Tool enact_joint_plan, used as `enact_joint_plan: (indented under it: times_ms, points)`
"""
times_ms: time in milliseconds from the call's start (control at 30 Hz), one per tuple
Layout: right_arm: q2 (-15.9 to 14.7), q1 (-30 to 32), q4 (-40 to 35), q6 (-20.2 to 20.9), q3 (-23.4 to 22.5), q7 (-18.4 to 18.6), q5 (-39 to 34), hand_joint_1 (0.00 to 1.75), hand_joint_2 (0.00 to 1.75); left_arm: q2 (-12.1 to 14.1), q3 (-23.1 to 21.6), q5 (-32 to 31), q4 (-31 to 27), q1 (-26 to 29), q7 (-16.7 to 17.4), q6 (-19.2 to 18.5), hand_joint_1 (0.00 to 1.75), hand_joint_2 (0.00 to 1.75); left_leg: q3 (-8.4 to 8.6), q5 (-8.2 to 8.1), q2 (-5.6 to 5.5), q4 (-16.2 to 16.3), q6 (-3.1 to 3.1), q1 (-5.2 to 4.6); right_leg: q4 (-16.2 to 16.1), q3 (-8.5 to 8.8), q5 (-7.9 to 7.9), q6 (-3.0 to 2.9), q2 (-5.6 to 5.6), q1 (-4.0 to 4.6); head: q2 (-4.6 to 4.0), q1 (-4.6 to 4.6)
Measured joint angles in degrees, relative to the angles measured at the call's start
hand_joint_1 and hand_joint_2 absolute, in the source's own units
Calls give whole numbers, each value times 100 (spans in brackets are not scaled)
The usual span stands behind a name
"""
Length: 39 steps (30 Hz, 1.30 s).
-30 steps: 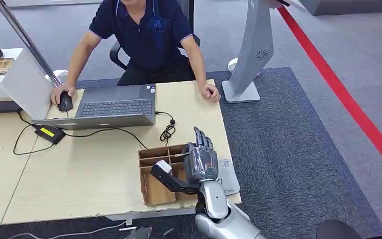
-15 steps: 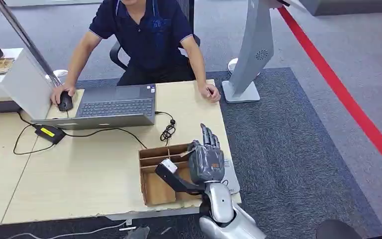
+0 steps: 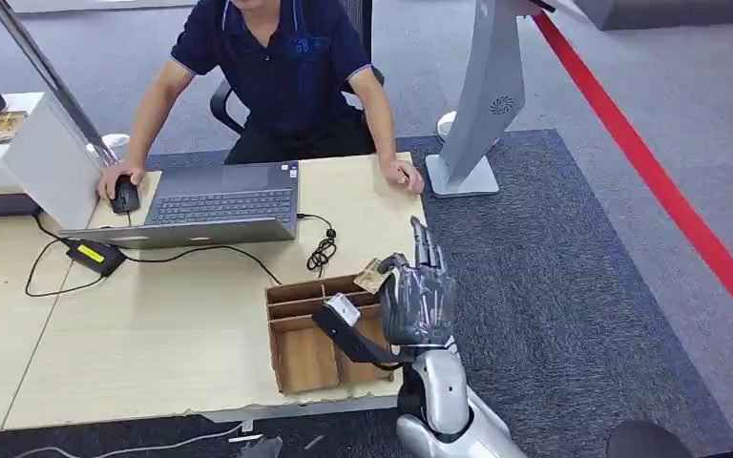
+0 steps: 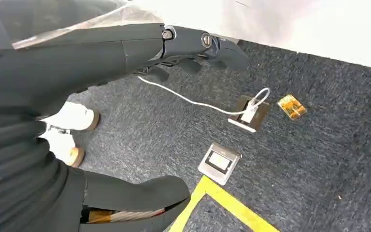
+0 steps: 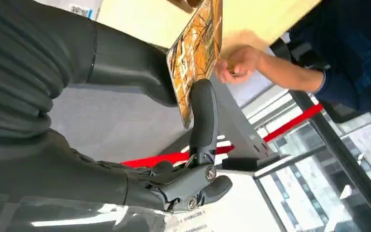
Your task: Pass the card to the sensor for recognition and then transmit it.
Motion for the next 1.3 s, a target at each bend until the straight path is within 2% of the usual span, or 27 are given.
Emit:
enact_joint_plan:
  times_ms: [433, 1300]
  points:
    - [-122, 6, -511, -105, -140, 50, 2, 175, 175, -48, 129, -50, 0, -15, -50, 52, 0, 175, 0, 0, 0, 0, 0, 0, 0, 0, 1, 0, 0, 0, 0, 2]
    - [-133, -475, -229, -114, -188, 44, -310, 175, 175, -131, 129, -114, 0, -65, -103, 17, 0, 175, -1, 1, -1, 1, 1, 0, 0, 1, 1, 0, 0, 0, 0, 0]
